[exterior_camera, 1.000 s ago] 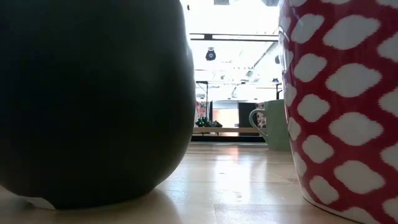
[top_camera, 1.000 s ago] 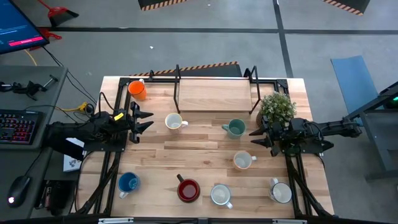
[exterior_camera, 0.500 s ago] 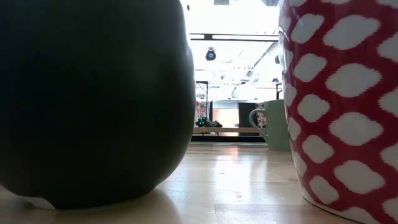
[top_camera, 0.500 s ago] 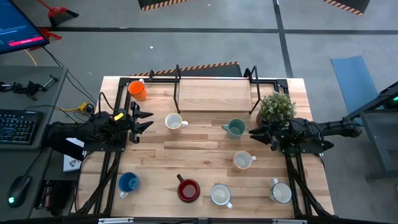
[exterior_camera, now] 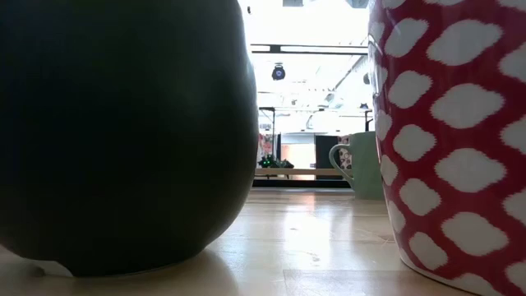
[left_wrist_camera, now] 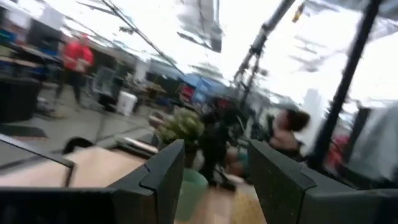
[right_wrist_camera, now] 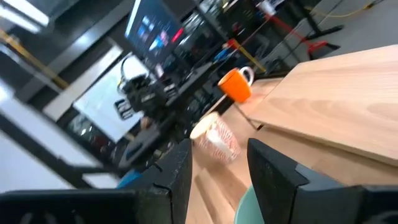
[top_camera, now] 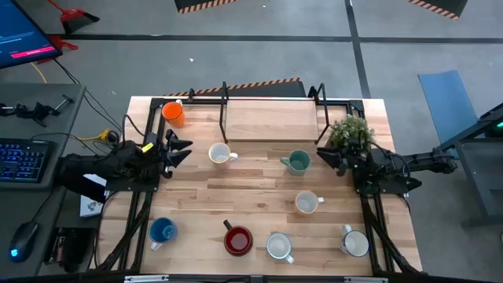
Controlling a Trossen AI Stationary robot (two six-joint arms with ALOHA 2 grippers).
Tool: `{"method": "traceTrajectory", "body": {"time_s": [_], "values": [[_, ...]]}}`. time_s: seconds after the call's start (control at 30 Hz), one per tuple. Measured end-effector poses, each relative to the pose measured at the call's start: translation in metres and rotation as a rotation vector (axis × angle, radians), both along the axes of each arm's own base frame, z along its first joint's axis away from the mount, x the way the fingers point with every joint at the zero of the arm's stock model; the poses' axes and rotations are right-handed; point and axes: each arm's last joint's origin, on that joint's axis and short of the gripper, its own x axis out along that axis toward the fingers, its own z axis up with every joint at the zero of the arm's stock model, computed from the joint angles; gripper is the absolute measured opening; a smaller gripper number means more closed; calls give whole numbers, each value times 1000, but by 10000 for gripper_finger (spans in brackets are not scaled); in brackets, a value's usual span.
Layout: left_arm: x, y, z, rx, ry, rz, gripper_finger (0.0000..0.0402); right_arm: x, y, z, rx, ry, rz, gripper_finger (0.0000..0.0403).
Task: Place coffee mugs
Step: Put the orange mug on the shelf
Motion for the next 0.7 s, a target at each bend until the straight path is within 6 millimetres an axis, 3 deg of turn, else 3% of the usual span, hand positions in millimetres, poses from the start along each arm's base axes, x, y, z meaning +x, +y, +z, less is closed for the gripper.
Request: {"method": "traceTrajectory", "body": {"time_s": [0.3, 0.47, 0.57, 0.7], "values": [[-15, 8, 24, -77, -263, 302, 168, -1, -2, 2, 40, -38, -55, 135], [-28, 8, 58, -13, -327, 360, 168, -1, -2, 2, 43, -39, -58, 135], [-34, 9, 84, 56, -277, 422, 168, -1, -2, 2, 43, -39, -67, 135], [-35, 11, 116, 157, -31, 537, 168, -1, -3, 2, 44, -39, -90, 135]]}}
